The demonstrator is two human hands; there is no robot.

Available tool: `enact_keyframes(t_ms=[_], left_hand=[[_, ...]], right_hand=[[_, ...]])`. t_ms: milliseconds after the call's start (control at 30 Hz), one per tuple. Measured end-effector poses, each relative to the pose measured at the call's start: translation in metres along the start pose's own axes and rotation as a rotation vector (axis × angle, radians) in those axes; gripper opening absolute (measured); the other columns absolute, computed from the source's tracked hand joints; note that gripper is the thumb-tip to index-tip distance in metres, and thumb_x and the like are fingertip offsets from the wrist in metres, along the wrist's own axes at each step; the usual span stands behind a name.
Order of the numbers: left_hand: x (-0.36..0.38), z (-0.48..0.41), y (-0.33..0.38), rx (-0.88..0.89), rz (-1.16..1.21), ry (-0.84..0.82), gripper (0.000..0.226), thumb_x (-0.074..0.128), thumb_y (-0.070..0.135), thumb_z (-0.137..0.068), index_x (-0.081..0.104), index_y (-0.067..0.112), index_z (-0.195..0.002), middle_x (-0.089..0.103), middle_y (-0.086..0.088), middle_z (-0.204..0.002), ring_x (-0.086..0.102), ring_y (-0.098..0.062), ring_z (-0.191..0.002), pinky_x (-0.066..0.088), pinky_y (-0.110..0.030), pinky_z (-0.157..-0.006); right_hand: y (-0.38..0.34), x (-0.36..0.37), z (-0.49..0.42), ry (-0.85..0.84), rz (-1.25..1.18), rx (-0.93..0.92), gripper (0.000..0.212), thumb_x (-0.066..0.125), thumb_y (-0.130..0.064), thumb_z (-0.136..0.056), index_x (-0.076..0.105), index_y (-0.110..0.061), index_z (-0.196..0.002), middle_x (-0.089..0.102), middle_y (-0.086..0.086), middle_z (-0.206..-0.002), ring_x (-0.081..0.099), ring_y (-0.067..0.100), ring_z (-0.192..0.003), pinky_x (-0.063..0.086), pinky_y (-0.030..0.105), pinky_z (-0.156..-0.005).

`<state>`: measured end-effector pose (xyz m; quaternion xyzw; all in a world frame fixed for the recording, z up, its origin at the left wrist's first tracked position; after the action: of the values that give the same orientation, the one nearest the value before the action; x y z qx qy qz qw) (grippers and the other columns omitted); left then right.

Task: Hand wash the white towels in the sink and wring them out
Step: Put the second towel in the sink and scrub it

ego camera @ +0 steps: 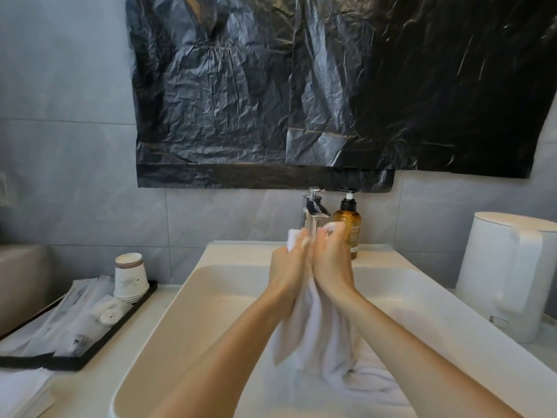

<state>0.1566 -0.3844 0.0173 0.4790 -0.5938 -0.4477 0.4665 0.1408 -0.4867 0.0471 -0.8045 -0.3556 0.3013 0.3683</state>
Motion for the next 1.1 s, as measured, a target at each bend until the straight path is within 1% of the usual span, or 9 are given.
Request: enact_keyframes(t_ms=[167,300,467,533,600,733,833,1000,1100], left_hand=[[-0.012,-0.007,0.007,0.059,-0.103,0.088,0.027,0.043,0.033,-0.101,0.056,0.022,-0.080,0.060,0.002,-0.071,0.054,-0.006,-0.060,0.040,-0.018,-0.051],[-0.002,0.001,0.003,0.012,-0.025,-0.025,0.035,0.050,0.043,-0.097,0.065,0.014,-0.086,0.067,-0.002,-0.075,0.062,-0.013,-0.070,0.046,-0.023,-0.058],[-0.003,-0.005,0.004,0.077,-0.048,0.023,0.029,0.044,0.041,-0.100,0.063,0.022,-0.090,0.066,0.001,-0.071,0.061,-0.010,-0.066,0.043,-0.018,-0.051],[-0.001,-0.001,0.004,0.045,0.002,0.004,0.034,0.046,0.042,-0.100,0.065,0.020,-0.081,0.067,0.000,-0.067,0.062,-0.011,-0.066,0.044,-0.020,-0.053],[0.004,0.003,0.001,0.029,0.008,-0.026,0.036,0.048,0.043,-0.098,0.067,0.016,-0.083,0.069,-0.001,-0.072,0.064,-0.013,-0.069,0.047,-0.023,-0.058],[-0.008,-0.004,0.001,0.028,-0.023,0.067,0.030,0.041,0.045,-0.100,0.061,0.025,-0.090,0.069,-0.004,-0.082,0.063,-0.017,-0.076,0.043,-0.027,-0.063],[-0.003,0.001,0.002,0.032,0.063,0.010,0.033,0.044,0.039,-0.101,0.054,0.022,-0.074,0.061,0.007,-0.057,0.056,-0.012,-0.062,0.041,-0.025,-0.057],[-0.008,-0.006,0.002,0.019,0.040,0.055,0.024,0.044,0.037,-0.101,0.058,0.022,-0.089,0.059,0.007,-0.055,0.054,-0.009,-0.054,0.040,-0.017,-0.047],[-0.005,-0.003,0.000,-0.015,0.123,0.028,0.033,0.046,0.042,-0.099,0.061,0.021,-0.079,0.063,0.001,-0.062,0.060,-0.013,-0.062,0.044,-0.024,-0.056]], right_hand=[[-0.020,0.015,0.038,-0.107,0.089,-0.320,0.013,0.037,-0.032,-0.102,0.043,-0.020,-0.104,0.061,0.002,-0.080,0.061,0.026,-0.077,0.049,0.040,-0.063],[-0.002,0.001,0.001,0.075,-0.003,-0.042,0.012,0.036,-0.026,-0.103,0.044,-0.017,-0.102,0.053,-0.008,-0.085,0.058,0.023,-0.088,0.041,0.024,-0.060],[-0.015,0.008,0.033,-0.020,0.104,-0.295,0.011,0.037,-0.029,-0.103,0.044,-0.021,-0.103,0.059,-0.005,-0.081,0.059,0.012,-0.073,0.046,0.031,-0.060],[-0.009,0.002,0.013,0.055,0.047,-0.203,0.008,0.038,-0.026,-0.103,0.044,-0.021,-0.102,0.053,-0.013,-0.086,0.056,0.006,-0.081,0.042,0.026,-0.064],[-0.001,-0.003,0.003,0.088,0.007,-0.052,0.006,0.038,-0.025,-0.102,0.043,-0.022,-0.100,0.055,-0.007,-0.091,0.057,0.016,-0.087,0.040,0.025,-0.062],[-0.015,0.013,0.033,-0.060,0.105,-0.238,0.005,0.039,-0.030,-0.102,0.041,-0.026,-0.099,0.062,0.000,-0.083,0.061,0.015,-0.076,0.047,0.032,-0.061],[-0.009,0.003,0.013,0.041,0.090,-0.150,0.005,0.039,-0.025,-0.103,0.042,-0.023,-0.099,0.058,-0.003,-0.088,0.060,0.009,-0.085,0.042,0.015,-0.058],[-0.025,0.014,0.038,-0.018,0.178,-0.369,0.024,0.032,-0.040,-0.100,0.047,-0.021,-0.105,0.062,0.001,-0.079,0.061,0.025,-0.073,0.049,0.039,-0.060],[-0.013,0.004,0.013,0.054,0.080,-0.178,0.010,0.036,-0.031,-0.103,0.044,-0.024,-0.102,0.054,-0.013,-0.081,0.061,0.023,-0.088,0.046,0.036,-0.069]])
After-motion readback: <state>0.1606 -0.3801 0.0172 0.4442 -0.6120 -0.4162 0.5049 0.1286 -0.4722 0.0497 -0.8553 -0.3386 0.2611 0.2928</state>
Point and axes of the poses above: each hand's wrist, its own z-axis away from the middle knuckle, its own x-axis out of the palm, y = z × x, the point moved 6 cm from there along -z, towards the middle knuckle
